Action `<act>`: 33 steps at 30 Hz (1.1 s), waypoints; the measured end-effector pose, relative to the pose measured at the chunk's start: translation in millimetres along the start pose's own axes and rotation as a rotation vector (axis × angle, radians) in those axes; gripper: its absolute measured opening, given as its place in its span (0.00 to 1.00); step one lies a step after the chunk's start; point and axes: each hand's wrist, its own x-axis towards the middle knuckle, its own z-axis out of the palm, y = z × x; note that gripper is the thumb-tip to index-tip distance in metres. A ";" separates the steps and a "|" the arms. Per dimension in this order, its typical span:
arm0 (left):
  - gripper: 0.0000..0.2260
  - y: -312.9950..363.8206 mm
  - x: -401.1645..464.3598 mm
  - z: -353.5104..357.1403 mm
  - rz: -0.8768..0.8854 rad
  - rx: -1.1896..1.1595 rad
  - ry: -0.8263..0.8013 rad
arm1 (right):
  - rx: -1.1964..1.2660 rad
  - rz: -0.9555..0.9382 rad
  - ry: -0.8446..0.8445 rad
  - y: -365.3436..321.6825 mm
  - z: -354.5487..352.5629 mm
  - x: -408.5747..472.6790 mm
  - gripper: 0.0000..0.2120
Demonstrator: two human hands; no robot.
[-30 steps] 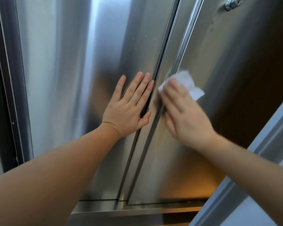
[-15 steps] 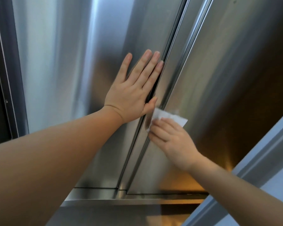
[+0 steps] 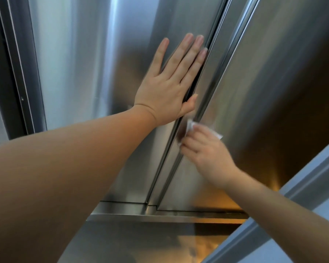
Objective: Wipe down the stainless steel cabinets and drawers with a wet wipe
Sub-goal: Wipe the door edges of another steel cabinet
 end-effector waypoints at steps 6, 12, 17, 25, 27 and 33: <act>0.34 -0.6 2.5 -0.1 0.003 0.006 -0.005 | 0.075 -0.155 -0.407 -77.3 38.6 -34.0 0.10; 0.34 -0.3 0.8 0.4 -0.002 -0.006 -0.002 | 0.020 0.034 -0.119 -47.3 28.9 -33.9 0.12; 0.33 -0.1 1.3 -1.0 -0.014 -0.012 -0.012 | 0.028 -0.031 -0.286 -100.7 52.0 -45.2 0.12; 0.33 0.9 1.9 -1.4 -0.016 -0.002 -0.021 | -0.014 -0.205 -0.760 -145.4 79.8 -80.4 0.15; 0.33 0.4 2.5 -1.3 -0.018 -0.001 -0.022 | -0.012 -0.204 -0.686 -128.5 73.4 -77.4 0.17; 0.34 -0.1 4.1 -0.2 -0.006 0.001 -0.020 | 0.014 -0.172 -0.368 -47.3 29.6 -45.2 0.20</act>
